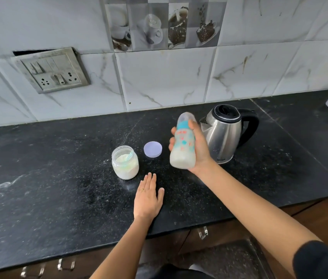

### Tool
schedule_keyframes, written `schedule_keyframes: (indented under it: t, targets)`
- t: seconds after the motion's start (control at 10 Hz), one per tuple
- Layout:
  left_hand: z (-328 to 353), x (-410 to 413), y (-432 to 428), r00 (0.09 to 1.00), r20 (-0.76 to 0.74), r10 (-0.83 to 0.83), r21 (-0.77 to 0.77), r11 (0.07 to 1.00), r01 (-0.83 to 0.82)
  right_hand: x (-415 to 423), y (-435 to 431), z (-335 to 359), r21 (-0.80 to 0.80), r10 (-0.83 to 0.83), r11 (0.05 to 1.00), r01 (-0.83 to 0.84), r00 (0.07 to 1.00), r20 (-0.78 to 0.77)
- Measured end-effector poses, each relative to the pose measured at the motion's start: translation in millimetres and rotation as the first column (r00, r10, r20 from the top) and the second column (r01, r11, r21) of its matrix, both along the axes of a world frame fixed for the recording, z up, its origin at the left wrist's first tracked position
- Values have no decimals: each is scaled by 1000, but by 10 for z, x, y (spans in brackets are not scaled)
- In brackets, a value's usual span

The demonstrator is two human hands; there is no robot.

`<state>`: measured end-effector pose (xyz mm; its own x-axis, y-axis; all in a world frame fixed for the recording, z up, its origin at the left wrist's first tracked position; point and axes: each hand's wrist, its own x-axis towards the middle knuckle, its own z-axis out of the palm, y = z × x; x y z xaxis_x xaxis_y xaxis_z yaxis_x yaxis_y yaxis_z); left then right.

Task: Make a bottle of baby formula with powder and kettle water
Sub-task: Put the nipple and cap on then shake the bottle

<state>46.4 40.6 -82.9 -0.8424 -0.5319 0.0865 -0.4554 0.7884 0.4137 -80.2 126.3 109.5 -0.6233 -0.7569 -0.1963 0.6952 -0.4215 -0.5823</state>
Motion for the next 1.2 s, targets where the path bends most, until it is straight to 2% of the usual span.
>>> schedule_keyframes:
  t: [0.1, 0.2, 0.3, 0.4, 0.5, 0.6, 0.7, 0.9, 1.0, 1.2]
  targets:
    - [-5, 1, 3, 1000, 5, 2, 0, 1000, -2, -92, -43, 66, -35, -83, 995, 90, 985, 151]
    - [-5, 3, -6, 1000, 15, 3, -9, 1000, -3, 103, -40, -69, 52, 27, 998, -27, 1000, 7]
    - [-5, -3, -2, 1000, 2, 10, -7, 1000, -10, 124, -25, -44, 41, 34, 999, -34, 999, -14]
    - [0, -1, 8, 1000, -2, 12, -5, 1000, -12, -70, -54, 24, -20, -72, 997, 77, 982, 175]
    - [8, 2, 11, 1000, 9, 13, -7, 1000, -13, 38, -12, -109, 63, 30, 997, -32, 999, 40]
    - [1, 1, 8, 1000, 14, 17, -17, 1000, -17, 119, 73, -153, 95, 75, 993, -71, 996, -43]
    - [-4, -11, 5, 1000, 24, 17, -16, 1000, -16, -44, 37, -75, 28, -46, 999, 43, 988, 150]
    - [-7, -12, 13, 1000, 21, 19, -15, 1000, -19, 291, 54, -197, 135, 119, 984, -114, 993, -28]
    - [7, -16, 21, 1000, 12, 25, -9, 1000, -25, 94, -43, -153, 53, -6, 999, 0, 993, 120]
    - [19, -15, 28, 1000, 3, 29, -1, 1000, -29, 284, 8, -158, 152, 109, 982, -109, 994, 8]
